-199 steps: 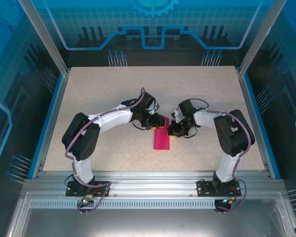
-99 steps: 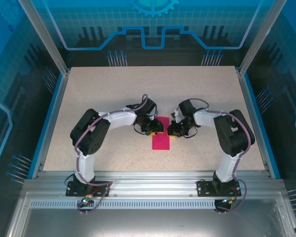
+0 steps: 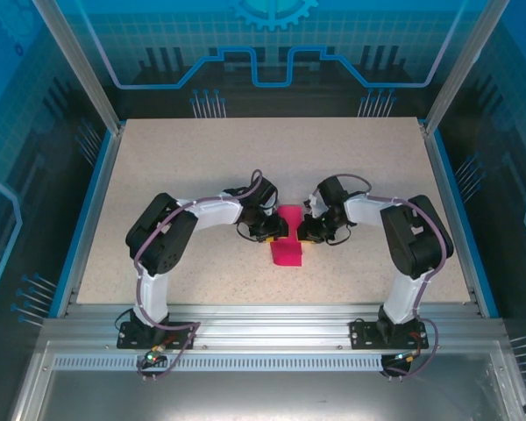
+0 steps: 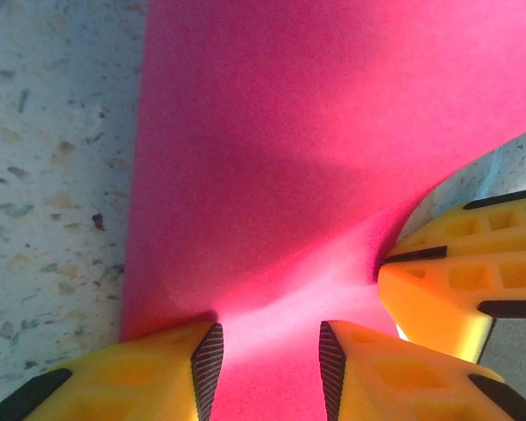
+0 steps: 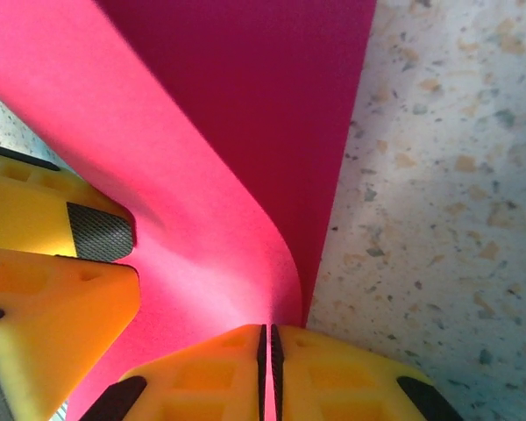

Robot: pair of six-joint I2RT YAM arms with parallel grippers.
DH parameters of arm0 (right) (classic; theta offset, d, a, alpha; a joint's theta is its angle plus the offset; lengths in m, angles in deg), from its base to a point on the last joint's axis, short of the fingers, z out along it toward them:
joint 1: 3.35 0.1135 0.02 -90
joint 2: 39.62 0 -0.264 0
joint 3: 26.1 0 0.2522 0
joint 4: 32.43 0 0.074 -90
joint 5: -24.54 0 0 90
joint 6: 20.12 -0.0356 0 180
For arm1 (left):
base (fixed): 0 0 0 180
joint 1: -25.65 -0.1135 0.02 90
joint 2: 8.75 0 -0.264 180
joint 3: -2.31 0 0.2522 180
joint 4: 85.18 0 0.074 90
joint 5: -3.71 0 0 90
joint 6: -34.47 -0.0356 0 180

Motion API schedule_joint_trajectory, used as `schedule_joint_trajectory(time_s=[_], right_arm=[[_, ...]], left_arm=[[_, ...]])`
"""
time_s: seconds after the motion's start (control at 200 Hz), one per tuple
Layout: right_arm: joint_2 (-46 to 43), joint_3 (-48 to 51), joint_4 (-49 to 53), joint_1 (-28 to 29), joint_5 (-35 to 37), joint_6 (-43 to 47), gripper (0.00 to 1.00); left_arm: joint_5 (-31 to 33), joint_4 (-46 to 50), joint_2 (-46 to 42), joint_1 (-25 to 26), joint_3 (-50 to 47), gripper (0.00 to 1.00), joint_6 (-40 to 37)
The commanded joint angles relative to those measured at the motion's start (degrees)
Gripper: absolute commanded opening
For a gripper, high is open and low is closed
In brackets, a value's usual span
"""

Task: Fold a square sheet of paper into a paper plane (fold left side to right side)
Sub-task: Hold the square sheet of paper at the center of the table.

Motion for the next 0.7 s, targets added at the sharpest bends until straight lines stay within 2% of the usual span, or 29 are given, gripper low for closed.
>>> schedule_joint_trajectory(time_s=[0.0,0.245,0.405,0.695], right_arm=[[-4.0,-1.1,1.4,0.1,-2.1,1.1,0.13],[-0.9,-5.3,-2.5,0.7,-4.7,-2.1,0.12],[4.0,-9.0,-3.4,1.6,-3.3,-3.2,0.12],[9.1,-10.0,-2.0,1.9,1.2,-3.2,0.12]], left_arm=[[2.6,2.6,1.9,0.3,-3.0,0.40,0.6],[2.8,2.6,1.7,0.4,-3.1,0.40,0.6],[2.8,2.4,1.6,0.4,-3.4,0.40,0.5],[2.7,1.9,1.0,0.5,-3.5,0.40,-0.1]])
